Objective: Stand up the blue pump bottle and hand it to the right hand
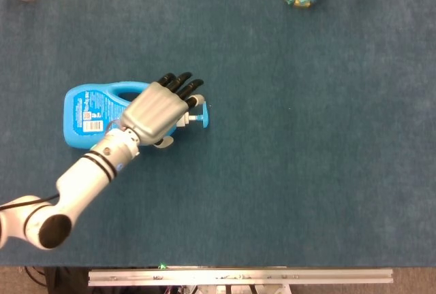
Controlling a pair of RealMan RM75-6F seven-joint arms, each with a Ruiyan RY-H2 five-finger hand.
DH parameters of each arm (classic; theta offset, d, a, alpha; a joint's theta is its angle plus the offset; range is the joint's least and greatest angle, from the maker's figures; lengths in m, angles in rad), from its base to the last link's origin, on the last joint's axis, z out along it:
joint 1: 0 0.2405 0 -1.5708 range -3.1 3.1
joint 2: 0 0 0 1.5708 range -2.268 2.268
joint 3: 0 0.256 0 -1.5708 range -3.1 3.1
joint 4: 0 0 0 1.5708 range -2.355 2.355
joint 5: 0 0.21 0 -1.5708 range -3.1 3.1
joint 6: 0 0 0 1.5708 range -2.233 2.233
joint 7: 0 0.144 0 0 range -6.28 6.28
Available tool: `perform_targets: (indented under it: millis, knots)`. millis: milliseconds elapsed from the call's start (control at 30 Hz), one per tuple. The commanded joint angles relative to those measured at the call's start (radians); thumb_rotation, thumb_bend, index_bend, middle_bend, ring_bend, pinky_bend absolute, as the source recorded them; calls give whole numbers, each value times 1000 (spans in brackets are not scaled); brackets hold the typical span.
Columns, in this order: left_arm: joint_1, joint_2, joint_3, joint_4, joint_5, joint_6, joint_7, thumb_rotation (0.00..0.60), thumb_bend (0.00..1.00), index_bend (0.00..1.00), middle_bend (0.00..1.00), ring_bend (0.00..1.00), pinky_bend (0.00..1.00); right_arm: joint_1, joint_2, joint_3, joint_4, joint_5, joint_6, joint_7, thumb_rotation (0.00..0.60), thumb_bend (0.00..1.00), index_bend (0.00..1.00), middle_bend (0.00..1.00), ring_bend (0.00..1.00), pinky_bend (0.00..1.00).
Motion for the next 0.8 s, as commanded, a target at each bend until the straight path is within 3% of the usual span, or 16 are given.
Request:
perform_targets:
  millis: [33, 433, 800]
  knots:
    - [-46, -54, 6, 16, -96, 23, 76, 600, 184, 203, 73, 13, 151, 0, 1, 0, 3, -1, -1, 4, 600, 196, 254, 305, 207, 267]
    - [-113, -143, 55, 96, -210, 56, 169, 600, 183, 202, 73, 7, 152, -3, 8, -7, 5, -5, -1, 11, 600, 195, 254, 305, 207, 267]
    - [-121, -28, 147, -21, -224, 54, 191, 600, 183, 232, 73, 2, 151, -4, 6, -12, -4, -13, 2, 4, 600, 195, 254, 305, 207, 267]
